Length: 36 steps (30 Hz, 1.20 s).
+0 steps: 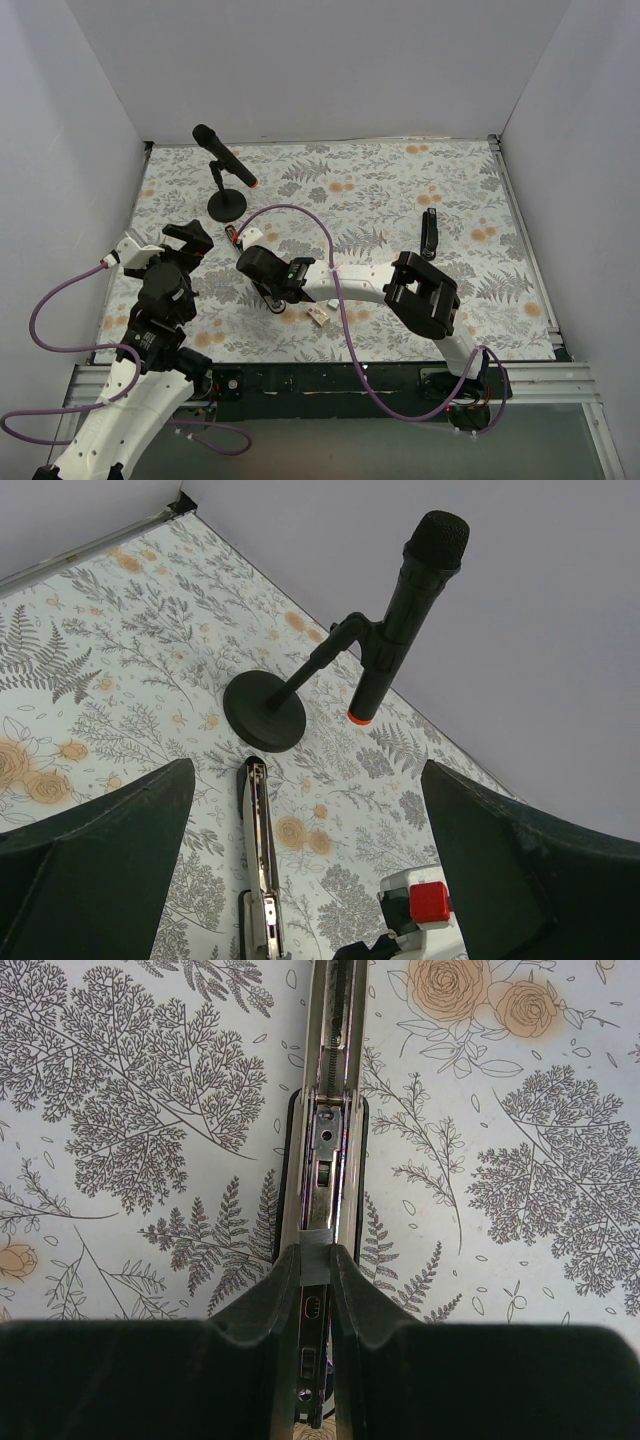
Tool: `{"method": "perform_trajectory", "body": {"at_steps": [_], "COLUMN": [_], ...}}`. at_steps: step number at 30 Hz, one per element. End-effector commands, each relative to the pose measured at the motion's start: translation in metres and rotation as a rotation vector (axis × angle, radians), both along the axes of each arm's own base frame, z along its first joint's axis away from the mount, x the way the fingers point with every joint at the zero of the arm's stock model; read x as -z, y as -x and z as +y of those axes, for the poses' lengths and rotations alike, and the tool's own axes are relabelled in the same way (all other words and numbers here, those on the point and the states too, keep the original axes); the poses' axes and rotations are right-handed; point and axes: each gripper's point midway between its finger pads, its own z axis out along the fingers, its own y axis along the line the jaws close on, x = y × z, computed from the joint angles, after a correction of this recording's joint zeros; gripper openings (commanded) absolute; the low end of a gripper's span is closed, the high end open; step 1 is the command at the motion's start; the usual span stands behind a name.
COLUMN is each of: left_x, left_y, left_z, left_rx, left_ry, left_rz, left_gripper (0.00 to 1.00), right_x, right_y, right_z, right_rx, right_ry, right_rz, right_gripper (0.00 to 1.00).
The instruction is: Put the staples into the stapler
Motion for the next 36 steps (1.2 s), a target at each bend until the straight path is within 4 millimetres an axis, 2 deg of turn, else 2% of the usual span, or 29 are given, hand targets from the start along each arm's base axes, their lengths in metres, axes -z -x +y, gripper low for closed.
{"method": "perform_trajectory", "body": {"at_steps": [1,10,27,36], "left_x": [0.006,0.005,0.005,0.005], "left_y": [-0.001,0.000,0.000,0.000], "left_z": [0.001,0.002,0.003,0.002], "left_rx": [-0.006,-0.008,-0.012,-0.006], "left_ry": [-0.010,-0.009,-0.012,-0.010], "left_rz": [0.016,0.012,0.012,0.013], "left_gripper": [0.98,0.98,0.98,0.98], "right_x": [0.011,0.019,0.029,0.025], "right_y": [-0.004,-0.006,-0.004,-0.004], "right_z": [-0.002,-0.009,-0.009,-0.009], "right_rx": [0.033,0.052,0.042,0.037], "right_ry": [0.010,0.030,0.048,0.046], "right_rz": [0.014,0.025,0.057,0.049], "right_gripper": [0.12,0.13,0.15,0.19]}}
